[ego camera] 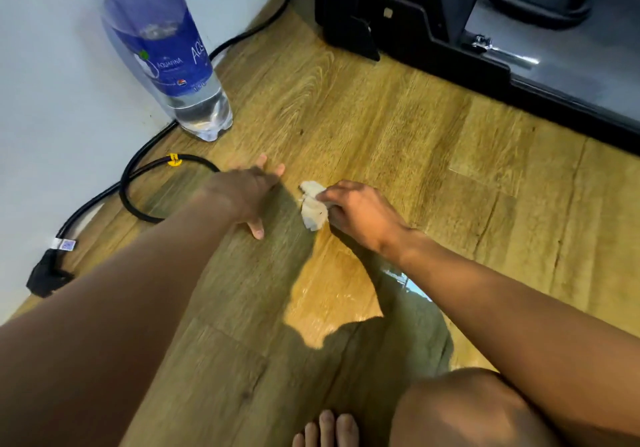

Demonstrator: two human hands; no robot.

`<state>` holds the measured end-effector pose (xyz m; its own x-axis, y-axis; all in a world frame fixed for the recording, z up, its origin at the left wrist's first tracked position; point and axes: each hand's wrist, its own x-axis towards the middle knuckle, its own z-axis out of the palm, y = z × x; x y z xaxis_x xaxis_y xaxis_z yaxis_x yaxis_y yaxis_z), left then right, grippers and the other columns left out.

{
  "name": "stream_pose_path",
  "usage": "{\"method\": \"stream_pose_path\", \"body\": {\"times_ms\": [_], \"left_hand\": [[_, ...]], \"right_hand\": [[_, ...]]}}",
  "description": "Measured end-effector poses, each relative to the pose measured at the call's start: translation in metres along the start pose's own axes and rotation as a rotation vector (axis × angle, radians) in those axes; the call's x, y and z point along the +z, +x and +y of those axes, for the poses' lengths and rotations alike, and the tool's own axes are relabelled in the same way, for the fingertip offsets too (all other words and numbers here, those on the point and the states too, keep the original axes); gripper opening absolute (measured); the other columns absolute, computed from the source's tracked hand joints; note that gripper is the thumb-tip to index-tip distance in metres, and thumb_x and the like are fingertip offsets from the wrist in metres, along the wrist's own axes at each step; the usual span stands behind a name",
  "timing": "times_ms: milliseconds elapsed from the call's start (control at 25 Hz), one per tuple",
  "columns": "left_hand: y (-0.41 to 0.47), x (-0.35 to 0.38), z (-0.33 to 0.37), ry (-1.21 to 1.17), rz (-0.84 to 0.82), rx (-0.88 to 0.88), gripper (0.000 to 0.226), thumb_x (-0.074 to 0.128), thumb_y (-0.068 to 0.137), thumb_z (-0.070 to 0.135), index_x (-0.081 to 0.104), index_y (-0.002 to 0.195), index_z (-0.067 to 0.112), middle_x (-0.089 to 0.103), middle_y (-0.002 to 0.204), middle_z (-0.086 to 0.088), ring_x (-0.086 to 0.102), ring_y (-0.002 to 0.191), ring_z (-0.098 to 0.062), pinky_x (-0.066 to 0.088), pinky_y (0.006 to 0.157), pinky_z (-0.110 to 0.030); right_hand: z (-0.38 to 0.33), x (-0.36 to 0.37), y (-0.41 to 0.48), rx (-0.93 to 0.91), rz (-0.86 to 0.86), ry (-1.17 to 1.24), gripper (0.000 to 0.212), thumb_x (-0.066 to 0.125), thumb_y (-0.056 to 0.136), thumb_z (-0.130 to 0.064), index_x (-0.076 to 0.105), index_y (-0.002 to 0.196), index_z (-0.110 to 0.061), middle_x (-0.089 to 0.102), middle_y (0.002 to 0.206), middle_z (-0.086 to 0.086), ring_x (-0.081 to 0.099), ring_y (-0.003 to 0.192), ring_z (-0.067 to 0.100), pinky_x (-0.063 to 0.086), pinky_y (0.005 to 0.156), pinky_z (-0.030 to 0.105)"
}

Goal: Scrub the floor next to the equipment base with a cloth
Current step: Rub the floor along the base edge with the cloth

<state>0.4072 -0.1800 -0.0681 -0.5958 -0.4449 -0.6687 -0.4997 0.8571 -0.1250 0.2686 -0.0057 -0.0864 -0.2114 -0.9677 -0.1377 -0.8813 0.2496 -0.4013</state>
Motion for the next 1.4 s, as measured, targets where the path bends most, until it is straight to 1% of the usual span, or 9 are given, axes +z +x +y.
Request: {"method": "stream_pose_path", "body": {"times_ms": [120,240,320,480,640,840,1000,1200,1400], "left_hand": [[-0.002,-0.003,0.002,-0.033,-0.023,-0.017,0.132,0.086,0.062,0.04,-0.014,0.148,0.04,-0.019,0.158,0.001,0.004,0.144,-0.04,0.033,0.108,-0.054],[-0.002,-0.004,0.001,-0.012,-0.019,-0.016,0.133,0.086,0.061,0.043,-0.015,0.148,0.039,-0.022,0.157,-0.007,0.004,0.144,-0.042,0.034,0.108,-0.053],[-0.002,-0.004,0.0,0.02,-0.004,-0.003,0.133,0.085,0.061,0.047,-0.016,0.147,0.039,-0.02,0.157,-0.009,0.006,0.143,-0.042,0.033,0.107,-0.05],[0.003,-0.003,-0.003,0.075,0.014,0.029,0.134,0.082,0.059,0.055,-0.017,0.148,0.036,-0.015,0.158,-0.014,0.013,0.142,-0.045,0.029,0.109,-0.048],[0.008,-0.001,-0.006,0.095,0.031,0.08,0.134,0.082,0.06,0.055,-0.017,0.149,0.033,-0.01,0.158,-0.016,0.016,0.142,-0.043,0.025,0.111,-0.046],[0.012,-0.002,-0.013,0.132,0.057,0.11,0.132,0.085,0.061,0.048,-0.013,0.149,0.036,-0.008,0.159,-0.014,0.021,0.141,-0.039,0.033,0.107,-0.044],[0.019,-0.005,-0.021,0.123,0.083,0.157,0.12,0.082,0.066,0.042,-0.003,0.15,0.039,-0.001,0.16,-0.01,0.025,0.141,-0.03,0.032,0.106,-0.04],[0.021,-0.014,-0.033,0.117,0.164,0.19,0.112,0.081,0.064,0.049,0.01,0.151,0.039,0.027,0.155,-0.005,0.034,0.135,-0.025,0.033,0.102,-0.037],[0.014,-0.008,-0.045,0.124,0.249,0.117,0.117,0.074,0.06,0.067,0.01,0.151,0.031,0.023,0.156,-0.002,0.041,0.131,-0.031,0.044,0.096,-0.043]], "right_hand": [[-0.015,0.008,-0.011,0.031,0.015,-0.05,0.039,0.055,0.087,0.0,0.059,0.119,-0.021,0.058,0.117,0.002,0.06,0.102,0.022,0.055,0.083,0.036],[-0.041,0.018,-0.037,-0.146,-0.078,-0.042,0.043,0.055,0.087,-0.001,0.057,0.122,-0.025,0.058,0.114,-0.001,0.06,0.099,0.018,0.056,0.076,0.027],[-0.041,0.016,-0.035,-0.181,-0.086,-0.051,0.044,0.056,0.087,-0.003,0.056,0.125,-0.026,0.058,0.117,-0.001,0.059,0.102,0.017,0.053,0.079,0.027],[-0.049,0.02,-0.027,0.044,0.039,-0.006,0.041,0.054,0.085,0.001,0.059,0.122,-0.017,0.059,0.12,0.005,0.057,0.107,0.023,0.052,0.089,0.034],[-0.071,0.031,-0.041,-0.183,-0.123,-0.007,0.047,0.054,0.087,-0.003,0.053,0.13,-0.02,0.055,0.127,0.003,0.052,0.113,0.02,0.05,0.094,0.034],[-0.06,0.024,-0.024,0.051,0.036,0.036,0.04,0.059,0.084,-0.001,0.06,0.121,-0.014,0.06,0.118,0.007,0.056,0.106,0.023,0.053,0.087,0.035],[-0.094,0.039,-0.043,-0.252,-0.131,0.038,0.047,0.071,0.069,-0.006,0.064,0.114,-0.017,0.063,0.115,0.005,0.057,0.104,0.023,0.055,0.08,0.034],[-0.077,0.032,-0.007,-0.068,-0.019,0.046,0.043,0.06,0.082,-0.001,0.057,0.122,-0.014,0.056,0.124,0.008,0.054,0.107,0.026,0.056,0.077,0.038],[-0.068,0.028,-0.002,-0.294,-0.052,0.097,0.038,0.068,0.073,0.001,0.067,0.109,-0.011,0.066,0.106,0.01,0.061,0.093,0.026,0.056,0.071,0.034]]}}
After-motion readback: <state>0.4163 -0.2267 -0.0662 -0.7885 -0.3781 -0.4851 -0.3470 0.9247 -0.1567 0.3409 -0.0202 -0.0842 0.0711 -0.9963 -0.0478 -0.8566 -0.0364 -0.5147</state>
